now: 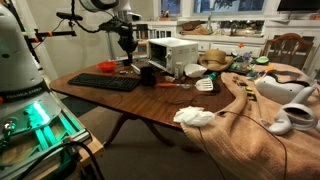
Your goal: Press the buttons of the keyboard on the top right
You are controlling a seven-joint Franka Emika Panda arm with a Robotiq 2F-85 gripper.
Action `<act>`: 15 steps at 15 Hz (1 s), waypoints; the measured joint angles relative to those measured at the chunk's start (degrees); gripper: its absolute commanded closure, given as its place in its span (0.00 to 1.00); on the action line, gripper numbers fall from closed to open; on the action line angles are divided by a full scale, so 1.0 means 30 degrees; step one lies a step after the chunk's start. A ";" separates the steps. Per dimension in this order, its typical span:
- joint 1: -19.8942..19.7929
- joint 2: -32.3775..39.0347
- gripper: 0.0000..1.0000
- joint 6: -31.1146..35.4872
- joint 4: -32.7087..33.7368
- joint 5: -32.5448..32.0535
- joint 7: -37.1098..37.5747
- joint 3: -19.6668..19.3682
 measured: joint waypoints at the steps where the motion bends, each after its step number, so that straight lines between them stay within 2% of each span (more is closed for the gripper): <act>1: -0.0052 0.0311 1.00 0.0269 -0.0088 -0.0023 -0.0001 -0.0001; 7: -0.0132 0.2043 1.00 0.2427 -0.0703 -0.0115 -0.0490 -0.0002; 15: -0.0112 0.4162 1.00 0.5399 -0.1312 0.0010 -0.2700 0.0246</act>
